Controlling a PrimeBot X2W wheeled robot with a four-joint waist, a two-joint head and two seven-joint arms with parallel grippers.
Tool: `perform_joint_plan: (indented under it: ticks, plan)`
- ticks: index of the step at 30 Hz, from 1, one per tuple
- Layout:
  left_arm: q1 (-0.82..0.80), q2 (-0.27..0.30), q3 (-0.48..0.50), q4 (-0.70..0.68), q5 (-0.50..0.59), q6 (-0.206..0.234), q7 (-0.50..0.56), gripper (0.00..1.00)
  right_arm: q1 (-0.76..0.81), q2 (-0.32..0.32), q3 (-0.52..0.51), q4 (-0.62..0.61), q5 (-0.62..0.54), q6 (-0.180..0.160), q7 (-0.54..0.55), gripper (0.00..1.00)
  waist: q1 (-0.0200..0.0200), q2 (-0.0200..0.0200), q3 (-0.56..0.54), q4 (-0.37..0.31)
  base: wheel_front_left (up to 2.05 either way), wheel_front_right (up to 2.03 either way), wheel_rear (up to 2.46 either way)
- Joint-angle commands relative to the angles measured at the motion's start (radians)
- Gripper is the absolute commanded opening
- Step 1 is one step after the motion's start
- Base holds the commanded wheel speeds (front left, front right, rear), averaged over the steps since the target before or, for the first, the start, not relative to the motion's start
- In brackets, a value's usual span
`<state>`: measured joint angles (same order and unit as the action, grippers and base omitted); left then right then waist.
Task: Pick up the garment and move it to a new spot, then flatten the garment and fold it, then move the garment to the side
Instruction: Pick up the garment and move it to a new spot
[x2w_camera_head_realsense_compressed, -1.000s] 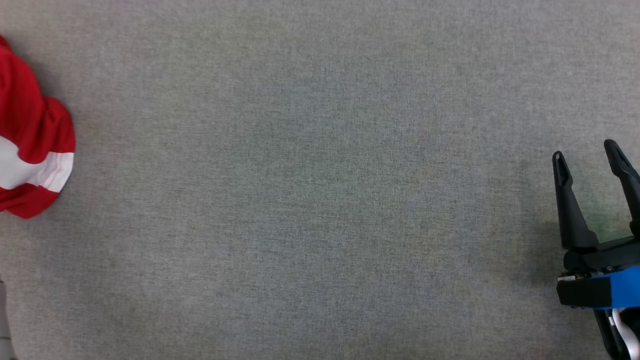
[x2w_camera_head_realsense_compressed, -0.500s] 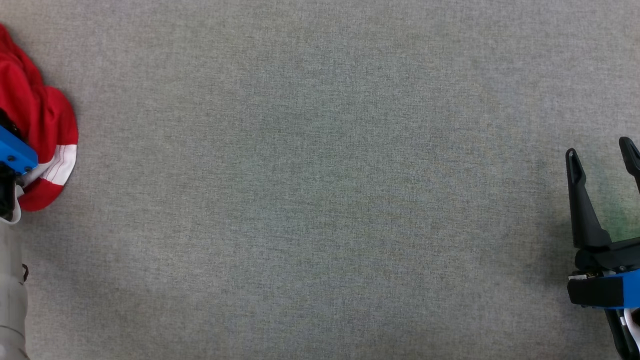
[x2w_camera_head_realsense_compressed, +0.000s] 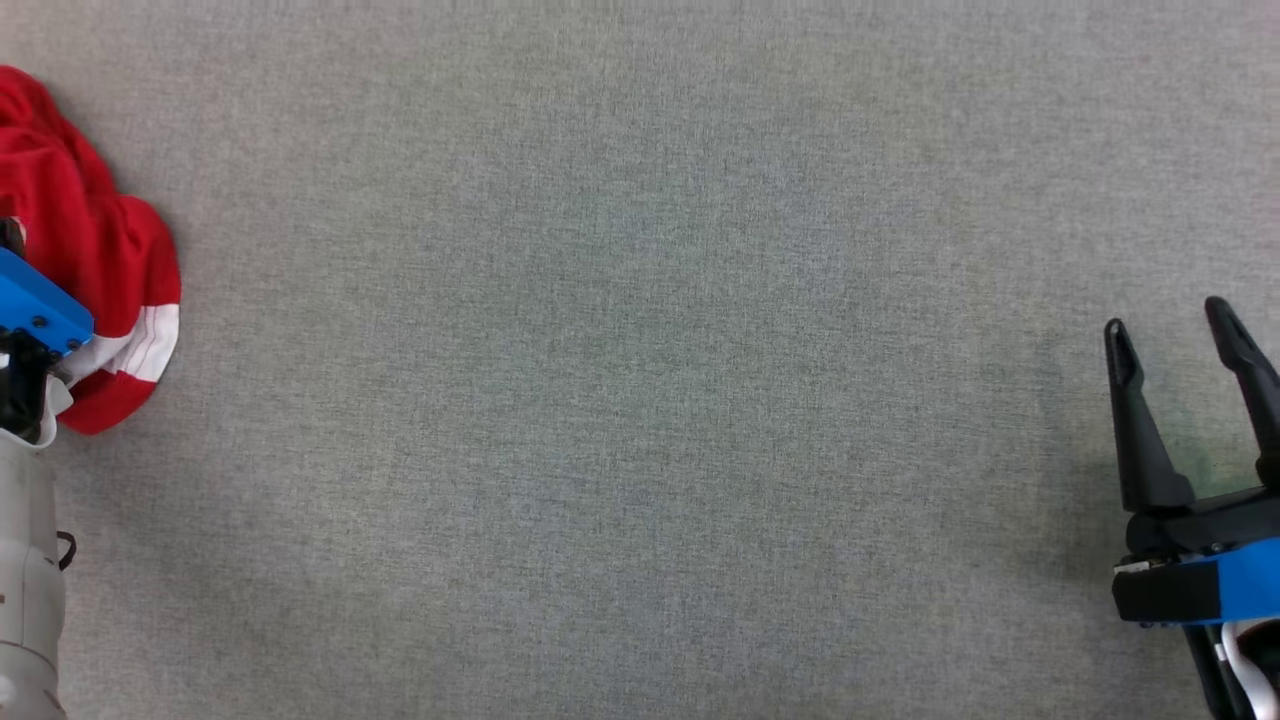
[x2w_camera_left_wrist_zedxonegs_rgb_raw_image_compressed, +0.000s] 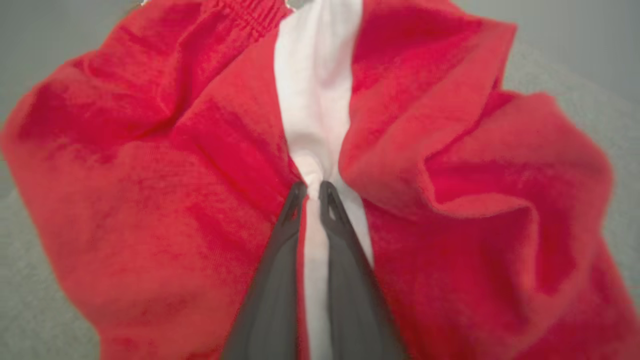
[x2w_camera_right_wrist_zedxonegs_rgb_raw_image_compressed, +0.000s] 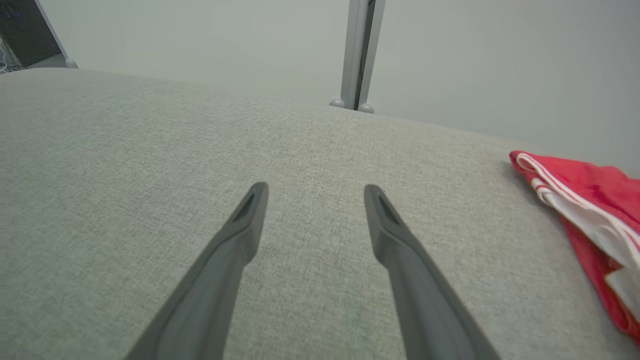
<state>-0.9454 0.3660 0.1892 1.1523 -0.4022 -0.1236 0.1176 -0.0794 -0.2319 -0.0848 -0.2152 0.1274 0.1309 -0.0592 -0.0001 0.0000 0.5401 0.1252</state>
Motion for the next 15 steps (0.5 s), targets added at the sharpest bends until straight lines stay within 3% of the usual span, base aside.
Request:
perform_joint_plan:
  ticks: [1,9,15]
  plan:
    - [0.005,-0.001,-0.004,-0.004,0.001,-0.004,-0.024,0.0,0.001,0.004,0.005,0.007,0.007,0.0,-0.006,1.0,0.0001,0.0,-0.013,-0.006,0.0,0.0,0.0]
    - [-0.039,0.012,-0.06,-0.061,0.008,-0.01,-0.145,0.0,-0.009,0.03,0.047,0.07,0.018,0.0,-0.035,1.0,0.0001,0.0,-0.109,-0.036,0.0,0.0,0.0]
    - [-0.058,0.029,-0.159,-0.202,-0.034,-0.01,-0.236,0.0,0.002,0.064,0.067,0.13,0.027,0.0,-0.066,1.0,0.0001,0.0,-0.19,-0.077,0.0,0.0,0.0]
